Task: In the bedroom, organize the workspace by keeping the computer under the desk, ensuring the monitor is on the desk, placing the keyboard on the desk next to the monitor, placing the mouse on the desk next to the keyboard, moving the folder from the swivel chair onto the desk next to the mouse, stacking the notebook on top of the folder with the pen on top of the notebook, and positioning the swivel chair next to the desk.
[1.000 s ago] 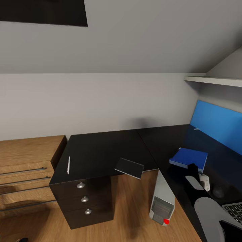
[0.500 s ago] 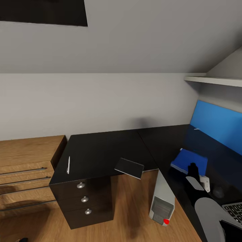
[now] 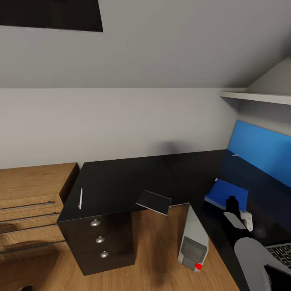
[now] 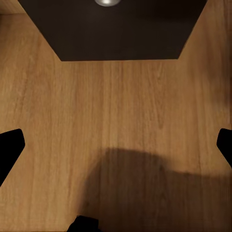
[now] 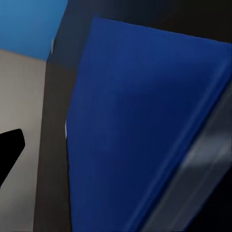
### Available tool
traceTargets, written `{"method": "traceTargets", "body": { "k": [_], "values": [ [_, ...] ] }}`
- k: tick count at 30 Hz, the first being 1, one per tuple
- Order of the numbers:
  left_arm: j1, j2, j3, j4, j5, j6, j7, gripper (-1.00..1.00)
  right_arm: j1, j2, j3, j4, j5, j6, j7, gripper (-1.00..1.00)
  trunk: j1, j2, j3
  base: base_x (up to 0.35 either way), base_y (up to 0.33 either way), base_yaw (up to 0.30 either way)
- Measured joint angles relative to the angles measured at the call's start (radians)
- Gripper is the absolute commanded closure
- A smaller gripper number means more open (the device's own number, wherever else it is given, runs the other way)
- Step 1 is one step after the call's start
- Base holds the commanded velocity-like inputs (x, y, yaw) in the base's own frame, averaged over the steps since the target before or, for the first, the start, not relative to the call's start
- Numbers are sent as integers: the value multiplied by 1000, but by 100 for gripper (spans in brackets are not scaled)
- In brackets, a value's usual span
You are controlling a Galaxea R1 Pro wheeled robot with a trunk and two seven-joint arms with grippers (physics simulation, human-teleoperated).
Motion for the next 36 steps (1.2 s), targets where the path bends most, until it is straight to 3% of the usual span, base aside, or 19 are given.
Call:
{"method": "traceTargets", "body": {
  "k": [15,36],
  "values": [
    [0,0,1,0,0,0,0,-100,0,0,0,2,0,0,0,-100,0,0,0,-10,-22,0],
    [0,0,1,0,0,-1,0,-100,0,1,0,2,0,0,0,-100,0,0,0,-232,0,0]
  ]
}}
